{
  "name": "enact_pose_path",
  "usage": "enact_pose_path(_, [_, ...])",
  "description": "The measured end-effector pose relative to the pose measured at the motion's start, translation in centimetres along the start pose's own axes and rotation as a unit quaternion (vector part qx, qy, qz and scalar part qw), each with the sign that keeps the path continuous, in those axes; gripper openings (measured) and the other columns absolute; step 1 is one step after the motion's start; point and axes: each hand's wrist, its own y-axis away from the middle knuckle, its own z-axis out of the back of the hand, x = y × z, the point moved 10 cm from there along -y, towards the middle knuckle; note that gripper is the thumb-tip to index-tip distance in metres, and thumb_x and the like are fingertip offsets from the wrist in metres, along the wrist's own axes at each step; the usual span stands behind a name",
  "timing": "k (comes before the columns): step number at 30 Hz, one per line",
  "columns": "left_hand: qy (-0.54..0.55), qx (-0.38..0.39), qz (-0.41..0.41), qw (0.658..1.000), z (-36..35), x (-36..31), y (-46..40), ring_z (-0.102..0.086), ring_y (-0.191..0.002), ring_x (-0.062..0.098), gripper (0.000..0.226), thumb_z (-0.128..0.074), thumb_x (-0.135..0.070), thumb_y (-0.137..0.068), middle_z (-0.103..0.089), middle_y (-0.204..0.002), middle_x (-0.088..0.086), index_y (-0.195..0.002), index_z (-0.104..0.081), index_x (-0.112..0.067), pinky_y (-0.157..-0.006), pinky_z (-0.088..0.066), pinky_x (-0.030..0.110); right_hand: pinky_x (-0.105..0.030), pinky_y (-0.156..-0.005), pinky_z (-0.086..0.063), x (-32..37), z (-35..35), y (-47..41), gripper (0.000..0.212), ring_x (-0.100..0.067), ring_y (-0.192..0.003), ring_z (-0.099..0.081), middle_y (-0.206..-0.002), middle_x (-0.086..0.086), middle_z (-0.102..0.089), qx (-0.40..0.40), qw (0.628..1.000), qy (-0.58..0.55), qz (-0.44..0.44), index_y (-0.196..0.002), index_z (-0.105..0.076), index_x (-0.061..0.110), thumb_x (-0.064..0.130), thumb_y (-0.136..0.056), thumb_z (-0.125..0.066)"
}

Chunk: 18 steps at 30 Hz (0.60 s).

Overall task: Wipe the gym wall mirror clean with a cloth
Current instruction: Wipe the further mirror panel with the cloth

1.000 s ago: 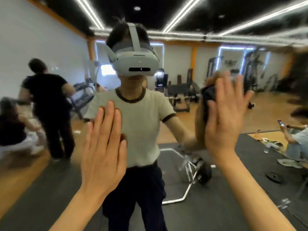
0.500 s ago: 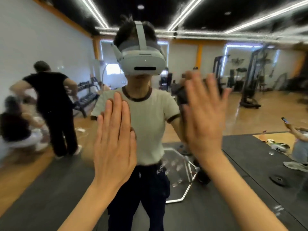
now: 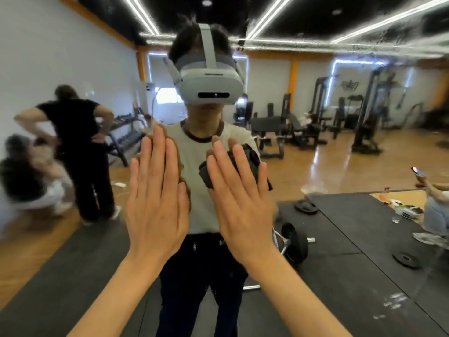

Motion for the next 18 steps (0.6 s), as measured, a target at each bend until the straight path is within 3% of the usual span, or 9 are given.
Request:
enact_pose_path(2, [0.003, -0.001, 0.001, 1.000, 0.0, 0.0, 0.0, 0.004, -0.156, 0.017, 0.056, -0.029, -0.015, -0.105, -0.011, -0.163, 0.010, -0.156, -0.016, 0.005, -0.127, 0.000, 0.037, -0.047, -0.125, -0.004, -3.8, 1.3, 0.0, 0.054, -0.018, -0.154, -0.009, -0.160, -0.007, -0.032, 0.008, 1.000, 0.014, 0.001, -0.149, -0.030, 0.006, 0.003, -0.101, -0.053])
enact_pose_path(6, [0.008, -0.002, 0.000, 1.000, 0.0, 0.0, 0.1, 0.005, -0.156, 0.017, 0.057, -0.029, -0.015, -0.104, -0.010, -0.163, 0.009, -0.156, -0.016, 0.005, -0.127, -0.001, 0.037, -0.041, -0.125, 0.001, -14.4, 5.9, 3.1, 0.041, -0.017, -0.154, -0.010, -0.155, -0.020, -0.035, -0.061, 0.985, 0.004, -0.163, -0.145, -0.035, -0.002, 0.019, -0.110, -0.035])
enact_pose_path(8, [0.004, -0.002, 0.000, 1.000, 0.0, -0.1, 0.0, 0.005, -0.156, 0.017, 0.057, -0.029, -0.015, -0.105, -0.010, -0.163, 0.008, -0.156, -0.015, 0.004, -0.127, -0.001, 0.037, -0.050, -0.125, 0.000, -18.3, 6.5, 4.9, 0.045, -0.027, -0.153, -0.012, -0.157, -0.026, -0.032, -0.089, 0.954, 0.016, -0.284, -0.148, -0.034, -0.006, 0.010, -0.107, -0.042])
enact_pose_path(10, [0.004, -0.002, 0.002, 1.000, 0.0, -0.1, 0.0, 0.005, -0.155, 0.017, 0.057, -0.028, -0.015, -0.105, -0.010, -0.163, 0.008, -0.156, -0.015, 0.004, -0.127, -0.001, 0.037, -0.069, -0.118, -0.011, -17.5, 4.8, 4.3, 0.049, -0.045, -0.146, -0.025, -0.151, -0.033, -0.036, -0.068, 0.939, 0.022, -0.338, -0.142, -0.037, -0.011, -0.001, -0.096, -0.052])
enact_pose_path(11, [0.005, -0.002, 0.002, 1.000, -0.1, -0.1, 0.1, 0.005, -0.155, 0.017, 0.057, -0.028, -0.015, -0.105, -0.011, -0.163, 0.010, -0.156, -0.015, 0.004, -0.127, -0.001, 0.037, -0.071, -0.116, -0.015, -14.8, 3.8, 3.2, 0.048, -0.048, -0.143, -0.030, -0.149, -0.033, -0.039, -0.058, 0.945, 0.031, -0.321, -0.136, -0.041, -0.012, 0.000, -0.091, -0.051])
enact_pose_path(12, [0.007, -0.002, 0.004, 1.000, -0.1, -0.1, 0.1, 0.004, -0.155, 0.017, 0.057, -0.029, -0.015, -0.105, -0.013, -0.163, 0.012, -0.156, -0.015, 0.004, -0.127, -0.001, 0.037, -0.064, -0.119, -0.016, -10.9, 2.7, 2.2, 0.045, -0.041, -0.145, -0.029, -0.151, -0.027, -0.038, -0.050, 0.958, 0.025, -0.280, -0.134, -0.043, -0.008, 0.004, -0.090, -0.049])
enact_pose_path(15, [0.010, 0.001, 0.004, 1.000, -0.1, 0.1, 0.1, 0.004, -0.156, 0.018, 0.057, -0.029, -0.015, -0.105, -0.013, -0.163, 0.014, -0.157, -0.015, 0.004, -0.127, -0.001, 0.038, -0.048, -0.125, -0.003, 0.3, 0.4, 1.5, 0.057, -0.021, -0.155, -0.005, -0.169, 0.000, -0.007, -0.001, 0.997, 0.002, -0.077, -0.152, -0.028, 0.008, 0.010, -0.098, -0.046])
enact_pose_path(16, [0.012, 0.006, 0.006, 1.000, -0.2, 0.1, 0.1, 0.004, -0.156, 0.018, 0.057, -0.029, -0.016, -0.105, -0.012, -0.163, 0.013, -0.157, -0.015, 0.004, -0.127, -0.001, 0.038, -0.044, -0.126, 0.000, 0.9, -0.4, 2.6, 0.060, -0.019, -0.155, -0.002, -0.169, 0.003, -0.001, 0.014, 1.000, 0.010, -0.005, -0.155, -0.023, 0.011, 0.009, -0.100, -0.047])
enact_pose_path(18, [0.021, 0.007, 0.008, 1.000, 0.0, 0.0, -0.1, 0.004, -0.156, 0.018, 0.057, -0.028, -0.016, -0.106, -0.010, -0.163, 0.012, -0.157, -0.014, 0.004, -0.127, -0.001, 0.038, -0.043, -0.126, -0.003, -2.3, 0.3, 3.1, 0.065, -0.017, -0.155, -0.004, -0.168, 0.001, -0.014, 0.028, 0.998, 0.031, 0.053, -0.157, -0.024, 0.013, 0.005, -0.098, -0.052])
